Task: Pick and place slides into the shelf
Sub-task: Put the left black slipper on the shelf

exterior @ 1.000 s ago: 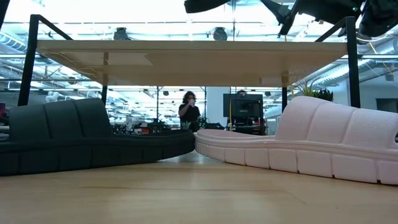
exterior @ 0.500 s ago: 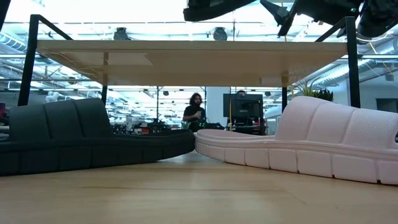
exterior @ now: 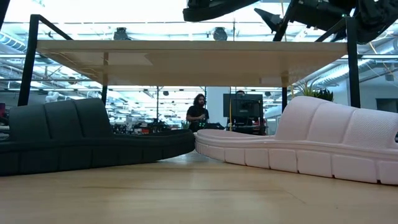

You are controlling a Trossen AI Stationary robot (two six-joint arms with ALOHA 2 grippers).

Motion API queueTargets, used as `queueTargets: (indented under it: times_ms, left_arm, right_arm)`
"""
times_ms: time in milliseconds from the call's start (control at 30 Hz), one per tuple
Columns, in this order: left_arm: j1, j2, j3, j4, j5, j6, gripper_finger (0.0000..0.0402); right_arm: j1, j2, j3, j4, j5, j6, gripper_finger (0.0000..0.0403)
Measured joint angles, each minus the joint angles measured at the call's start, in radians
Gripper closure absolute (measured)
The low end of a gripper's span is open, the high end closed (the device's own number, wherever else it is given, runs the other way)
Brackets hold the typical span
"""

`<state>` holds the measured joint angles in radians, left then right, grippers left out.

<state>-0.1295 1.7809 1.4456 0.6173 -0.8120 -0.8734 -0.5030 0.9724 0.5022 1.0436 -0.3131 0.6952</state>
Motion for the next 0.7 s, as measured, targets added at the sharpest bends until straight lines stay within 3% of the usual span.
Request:
queueTargets:
  times_ms: [200,367,533,700]
  left_arm:
    - [0.001,0.0,0.0,-0.015,0.001,-0.002,0.0402]
    - [0.002,0.0,0.0,-0.034,0.001,-0.02,0.0402]
    - [0.008,0.0,0.0,-0.04,0.026,-0.026,0.0402]
    - [0.024,0.0,0.0,-0.041,0.069,-0.031,0.0401]
  right_arm:
    - [0.0,0.031,0.0,0.003,0.024,0.002,0.0077]
    - [0.0,0.049,0.0,0.012,0.028,0.03,0.0113]
    - [0.0,0.057,0.0,0.058,0.023,0.03,0.0186]
    - [0.0,0.057,0.0,0.079,0.025,0.029,0.0295]
